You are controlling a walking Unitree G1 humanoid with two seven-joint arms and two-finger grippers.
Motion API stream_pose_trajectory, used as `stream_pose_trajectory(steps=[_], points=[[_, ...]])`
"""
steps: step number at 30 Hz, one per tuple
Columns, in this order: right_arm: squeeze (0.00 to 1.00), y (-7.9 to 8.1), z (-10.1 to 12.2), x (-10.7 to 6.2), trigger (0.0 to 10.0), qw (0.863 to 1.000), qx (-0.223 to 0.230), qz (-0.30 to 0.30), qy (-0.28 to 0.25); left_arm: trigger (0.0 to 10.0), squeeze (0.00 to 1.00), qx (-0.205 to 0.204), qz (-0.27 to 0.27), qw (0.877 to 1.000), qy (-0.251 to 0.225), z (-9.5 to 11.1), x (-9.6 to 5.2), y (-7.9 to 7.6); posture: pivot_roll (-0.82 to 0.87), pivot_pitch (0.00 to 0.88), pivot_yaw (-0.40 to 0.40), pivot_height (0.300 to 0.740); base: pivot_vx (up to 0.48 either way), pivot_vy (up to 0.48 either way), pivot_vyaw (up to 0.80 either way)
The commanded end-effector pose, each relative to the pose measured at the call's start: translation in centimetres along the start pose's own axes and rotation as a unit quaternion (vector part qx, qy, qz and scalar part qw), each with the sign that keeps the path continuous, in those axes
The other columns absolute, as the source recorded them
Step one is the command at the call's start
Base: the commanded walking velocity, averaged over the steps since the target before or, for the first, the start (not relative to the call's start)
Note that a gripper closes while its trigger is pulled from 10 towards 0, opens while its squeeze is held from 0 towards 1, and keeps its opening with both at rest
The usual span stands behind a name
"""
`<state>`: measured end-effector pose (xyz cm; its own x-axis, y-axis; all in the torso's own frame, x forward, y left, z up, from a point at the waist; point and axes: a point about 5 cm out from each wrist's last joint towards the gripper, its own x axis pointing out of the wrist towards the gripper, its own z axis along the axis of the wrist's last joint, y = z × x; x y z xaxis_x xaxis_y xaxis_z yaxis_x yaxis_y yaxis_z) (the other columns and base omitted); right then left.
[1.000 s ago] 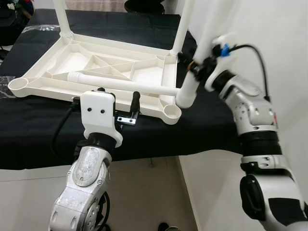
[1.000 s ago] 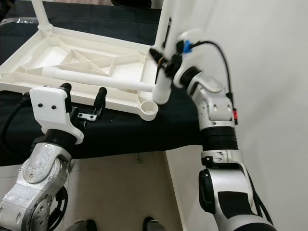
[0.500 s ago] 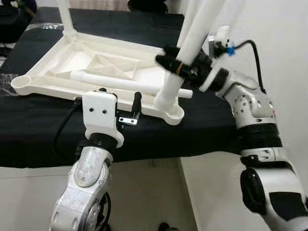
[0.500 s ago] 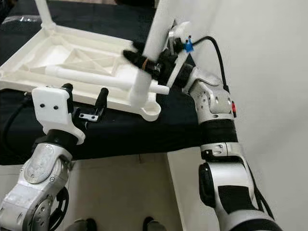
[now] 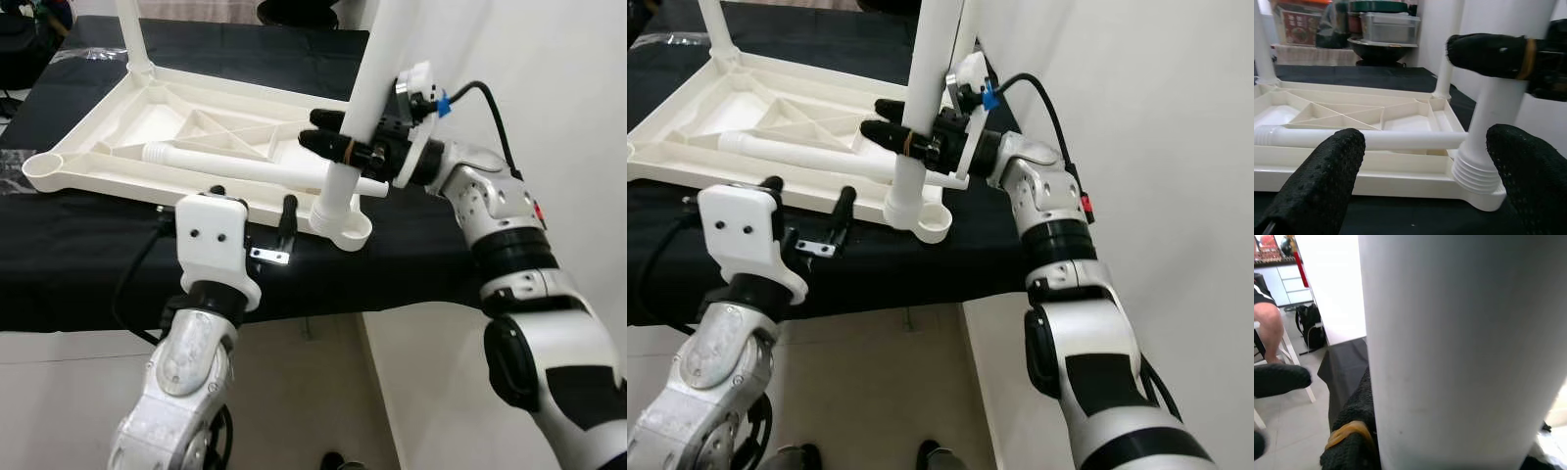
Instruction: Building children table
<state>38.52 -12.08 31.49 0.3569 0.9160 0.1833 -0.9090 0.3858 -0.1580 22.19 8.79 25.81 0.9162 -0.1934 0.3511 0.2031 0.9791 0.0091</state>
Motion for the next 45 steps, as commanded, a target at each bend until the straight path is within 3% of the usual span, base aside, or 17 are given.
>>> stream_pose_trajectory(steps=[1,7,11,16,28,35,45], points=[[0.00,-0.3,0.3,-0.2,10.0,1.000,-0.010,-0.007,-0.003,10.0,0.00,-0.002,-0.002,1.000,0.000,0.2,-0.3,-0.2,0.03,0.262,-0.146,0.740,0.000,0.000,0.00],[0.00,-0.7,0.4,-0.3,10.0,0.999,-0.023,-0.023,0.006,10.0,0.00,-0.002,-0.001,1.000,0.002,0.3,-0.4,-0.3,0.03,0.287,-0.158,0.740,0.000,0.000,0.00],[0.00,-1.4,-0.1,-0.4,10.0,0.996,-0.046,-0.074,0.020,10.0,0.00,-0.001,0.002,1.000,0.004,0.3,-0.5,-0.3,0.03,0.289,-0.160,0.740,0.000,0.000,0.00],[0.00,-1.7,-0.2,-0.7,10.0,0.995,-0.051,-0.081,0.019,10.0,0.00,-0.001,0.003,1.000,0.004,0.4,-0.4,-0.3,0.04,0.295,-0.155,0.740,0.000,0.000,0.00],[0.00,-2.6,-0.5,-3.6,10.0,0.993,-0.060,-0.095,0.040,10.0,0.00,0.000,0.001,1.000,0.003,0.5,-0.2,-0.3,0.04,0.293,-0.141,0.740,0.000,0.000,0.00],[0.00,-2.2,-1.1,-3.6,10.0,0.995,-0.057,-0.073,0.041,10.0,0.00,0.001,0.001,1.000,0.002,0.6,-0.2,-0.2,0.04,0.293,-0.137,0.740,0.000,0.000,0.00],[0.00,-1.6,-1.9,-2.4,10.0,0.997,-0.049,-0.057,0.032,10.0,0.00,0.002,0.002,1.000,0.000,0.8,-0.1,-0.2,0.04,0.307,-0.138,0.740,0.000,0.000,0.00]])
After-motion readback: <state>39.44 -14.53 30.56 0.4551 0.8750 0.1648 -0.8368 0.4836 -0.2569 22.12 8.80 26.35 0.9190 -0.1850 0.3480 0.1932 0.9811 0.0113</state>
